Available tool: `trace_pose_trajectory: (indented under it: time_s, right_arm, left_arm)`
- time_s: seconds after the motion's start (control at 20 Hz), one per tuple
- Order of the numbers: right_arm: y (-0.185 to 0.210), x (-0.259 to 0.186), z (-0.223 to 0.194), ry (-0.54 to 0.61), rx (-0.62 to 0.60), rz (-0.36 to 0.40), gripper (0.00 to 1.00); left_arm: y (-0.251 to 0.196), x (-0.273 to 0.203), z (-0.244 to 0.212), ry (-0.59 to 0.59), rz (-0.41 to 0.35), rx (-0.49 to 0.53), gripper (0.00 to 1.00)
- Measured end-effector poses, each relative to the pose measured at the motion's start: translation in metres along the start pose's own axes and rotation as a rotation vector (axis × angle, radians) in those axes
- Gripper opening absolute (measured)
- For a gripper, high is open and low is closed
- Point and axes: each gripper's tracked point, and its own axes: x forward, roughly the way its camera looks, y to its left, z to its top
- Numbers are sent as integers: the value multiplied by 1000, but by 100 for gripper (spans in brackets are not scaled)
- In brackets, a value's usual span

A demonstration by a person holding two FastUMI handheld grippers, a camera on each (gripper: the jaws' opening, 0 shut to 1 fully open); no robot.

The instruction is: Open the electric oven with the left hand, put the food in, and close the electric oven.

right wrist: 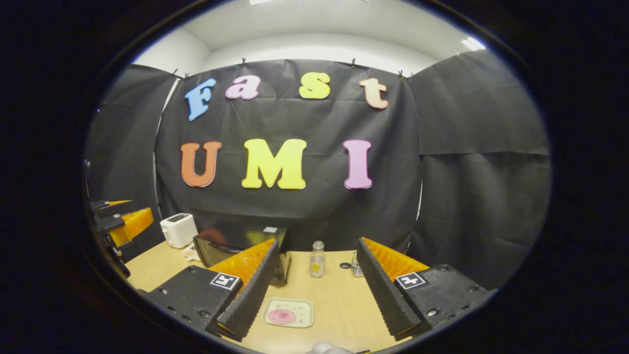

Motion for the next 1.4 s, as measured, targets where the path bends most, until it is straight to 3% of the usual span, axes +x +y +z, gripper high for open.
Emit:
trace_pose_trajectory:
  time_s: [0.05, 0.2, 0.25, 0.5, 0.6, 0.75, 0.85, 1.4]
  right_arm:
    - [-2, -1, -1, 2, -1, -1, 96]
    - [-7, -2, 0, 17, -7, -6, 100]
    - [-8, -2, -2, 22, -10, -11, 96]
    - [-17, -6, -3, 54, -19, -30, 100]
    - [-19, -7, -5, 68, -15, -40, 96]
    - [-29, -11, -11, 90, -30, -76, 100]
    - [-38, -14, -14, 103, -39, -106, 96]
    - [-47, -26, -33, 153, -11, -174, 100]
  left_arm:
    - [-2, 8, -4, 4, 0, 3, 96]
    - [-13, 31, -18, 12, -16, 11, 96]
    - [-18, 42, -23, 11, -25, 10, 96]
    - [-36, 103, -56, 42, -47, 3, 96]
    - [-41, 129, -71, 56, -51, 0, 96]
    - [-41, 169, -104, 105, -46, 16, 96]
    - [-38, 189, -128, 149, -41, 6, 96]
    - [-31, 224, -187, 271, -28, -14, 96]
